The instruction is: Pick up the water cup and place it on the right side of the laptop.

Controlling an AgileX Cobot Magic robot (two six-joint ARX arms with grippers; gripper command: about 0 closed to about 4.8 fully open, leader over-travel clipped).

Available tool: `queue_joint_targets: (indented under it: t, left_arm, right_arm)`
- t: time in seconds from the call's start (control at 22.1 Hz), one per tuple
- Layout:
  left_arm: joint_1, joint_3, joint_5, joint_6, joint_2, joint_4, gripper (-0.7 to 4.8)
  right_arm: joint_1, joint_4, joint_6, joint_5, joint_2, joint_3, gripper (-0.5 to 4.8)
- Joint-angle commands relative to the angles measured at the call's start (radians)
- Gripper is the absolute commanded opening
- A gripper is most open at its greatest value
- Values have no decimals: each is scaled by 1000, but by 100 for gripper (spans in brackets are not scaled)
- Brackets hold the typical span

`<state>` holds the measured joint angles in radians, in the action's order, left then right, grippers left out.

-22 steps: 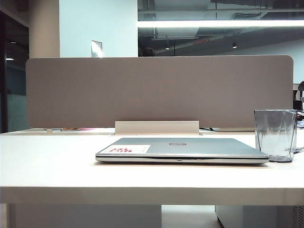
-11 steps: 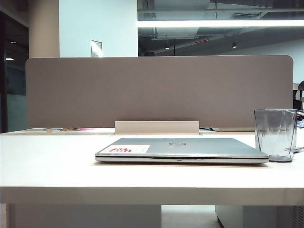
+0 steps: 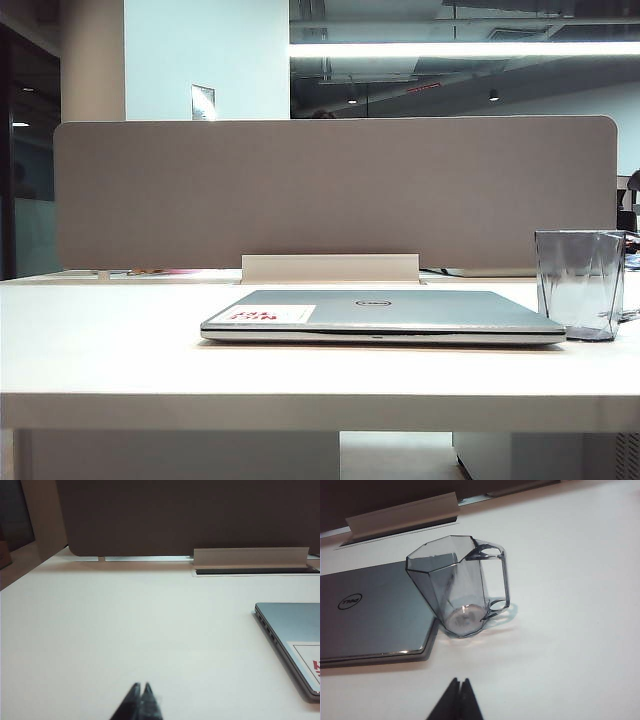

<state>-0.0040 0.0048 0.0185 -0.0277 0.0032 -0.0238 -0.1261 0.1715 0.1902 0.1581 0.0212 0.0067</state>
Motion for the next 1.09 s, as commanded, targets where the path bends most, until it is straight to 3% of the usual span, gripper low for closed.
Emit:
queue_joint_targets:
  t: [0.05, 0.32, 0.41, 0.63, 0.77, 0.95, 1.09]
  left_arm:
    - [-1, 3, 4, 2, 1, -8, -3]
    - [-1, 3, 4, 2, 1, -8, -3]
    - [-1, 3, 4, 2, 1, -8, -3]
    - [-1, 3, 4, 2, 1, -7, -3]
    - [-1, 3, 4, 2, 1, -8, -3]
    - [-1, 3, 4, 2, 1, -7, -3]
    - [-1, 3, 5, 2, 1, -7, -3]
  right_arm:
    - [0, -12, -4, -2, 2, -6, -8]
    - [0, -11, -3, -3, -2, -6, -8]
    - [0, -35, -91, -16, -21, -6, -8]
    - [1, -87, -148, -88, -21, -6, -8]
    - [58, -94, -169, -162, -21, -6, -8]
    - [159, -94, -186, -167, -21, -6, -8]
    - [167, -95, -191, -192, -21, -6, -8]
